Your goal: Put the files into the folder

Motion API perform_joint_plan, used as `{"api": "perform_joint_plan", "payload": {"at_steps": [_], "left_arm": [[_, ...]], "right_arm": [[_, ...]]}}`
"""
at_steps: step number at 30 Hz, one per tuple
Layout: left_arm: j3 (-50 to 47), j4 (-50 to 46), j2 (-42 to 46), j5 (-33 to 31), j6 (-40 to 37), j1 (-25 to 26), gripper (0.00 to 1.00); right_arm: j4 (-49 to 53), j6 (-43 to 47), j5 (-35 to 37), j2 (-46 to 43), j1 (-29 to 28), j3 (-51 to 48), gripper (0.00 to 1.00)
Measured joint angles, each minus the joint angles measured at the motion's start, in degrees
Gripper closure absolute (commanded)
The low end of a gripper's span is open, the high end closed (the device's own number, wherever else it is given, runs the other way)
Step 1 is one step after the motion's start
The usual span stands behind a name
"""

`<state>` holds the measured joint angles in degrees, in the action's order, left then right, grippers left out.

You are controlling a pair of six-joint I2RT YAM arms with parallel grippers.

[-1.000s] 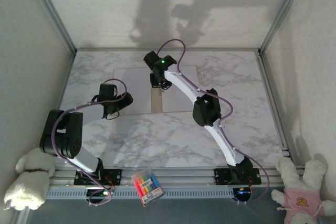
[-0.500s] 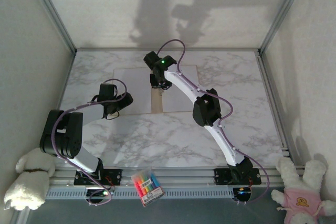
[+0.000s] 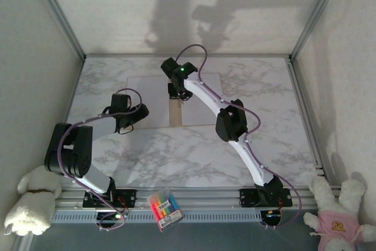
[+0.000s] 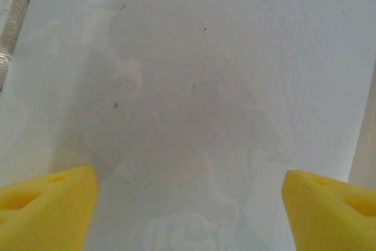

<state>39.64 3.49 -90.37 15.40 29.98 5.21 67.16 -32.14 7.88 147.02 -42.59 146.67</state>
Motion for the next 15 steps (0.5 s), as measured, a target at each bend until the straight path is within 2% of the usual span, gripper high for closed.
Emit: {"api": "perform_joint_plan", "payload": {"at_steps": [15], "left_arm": [[0.0, -0.5, 0.2, 0.0, 0.0, 0.0, 0.17]], "right_arm": [[0.4, 2.9, 1.7, 0.0, -1.2, -1.8, 0.93]]}}
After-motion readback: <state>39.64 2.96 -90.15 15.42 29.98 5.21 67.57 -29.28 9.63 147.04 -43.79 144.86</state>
